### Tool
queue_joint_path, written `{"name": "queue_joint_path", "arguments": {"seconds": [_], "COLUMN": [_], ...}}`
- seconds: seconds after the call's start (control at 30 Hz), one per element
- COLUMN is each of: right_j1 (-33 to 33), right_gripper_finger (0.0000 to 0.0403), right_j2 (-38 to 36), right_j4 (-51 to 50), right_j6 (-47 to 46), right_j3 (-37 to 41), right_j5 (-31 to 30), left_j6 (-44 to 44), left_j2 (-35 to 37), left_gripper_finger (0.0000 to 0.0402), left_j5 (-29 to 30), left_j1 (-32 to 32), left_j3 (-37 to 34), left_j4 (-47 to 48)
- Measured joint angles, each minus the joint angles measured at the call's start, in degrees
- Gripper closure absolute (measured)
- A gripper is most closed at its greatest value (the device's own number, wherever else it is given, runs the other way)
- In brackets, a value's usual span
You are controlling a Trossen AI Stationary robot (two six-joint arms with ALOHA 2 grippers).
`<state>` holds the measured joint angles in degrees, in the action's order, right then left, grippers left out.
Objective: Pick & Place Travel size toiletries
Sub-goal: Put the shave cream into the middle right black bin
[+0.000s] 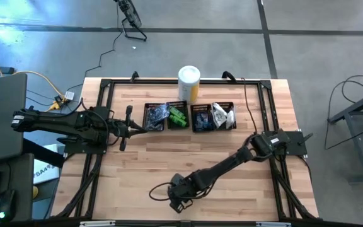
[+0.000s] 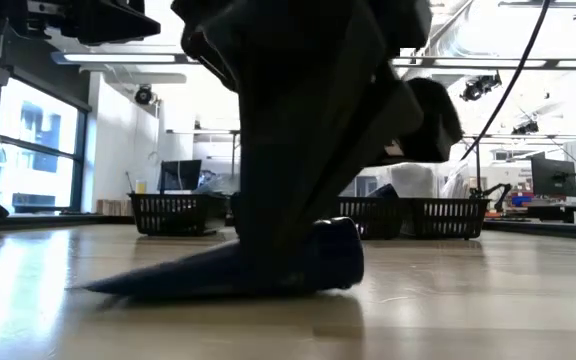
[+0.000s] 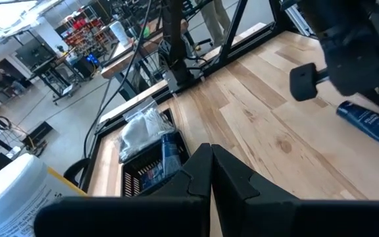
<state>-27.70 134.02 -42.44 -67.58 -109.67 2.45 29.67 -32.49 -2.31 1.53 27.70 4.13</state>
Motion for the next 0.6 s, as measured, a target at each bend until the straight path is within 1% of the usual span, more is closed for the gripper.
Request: {"name": "queue_joint_path", "arguments": {"seconds": [0.13, 0.3, 0.6], "right_j1": [0.82, 1.98, 3.75], "right_gripper_finger": [0.0400, 0.0400, 0.0400], "right_j2": [0.00, 0.00, 0.32], "right_j4": [0.24, 3.15, 2.05], "right_j6": [2.33, 5.43, 7.82], "right_j3": [0.00, 0.00, 0.00], "right_j5": [-0.54, 2.47, 2.18], "left_j6": [0.02, 0.02, 0.02], "left_j2": [0.00, 0.00, 0.00], "left_gripper_finger": [0.0396, 0.0396, 0.0396], "left_j5": [0.00, 0.00, -0.01], "left_j1": [-0.01, -0.01, -0.01], "left_j3": [0.00, 0.00, 0.00], "left_j4": [0.36, 0.37, 0.36]}}
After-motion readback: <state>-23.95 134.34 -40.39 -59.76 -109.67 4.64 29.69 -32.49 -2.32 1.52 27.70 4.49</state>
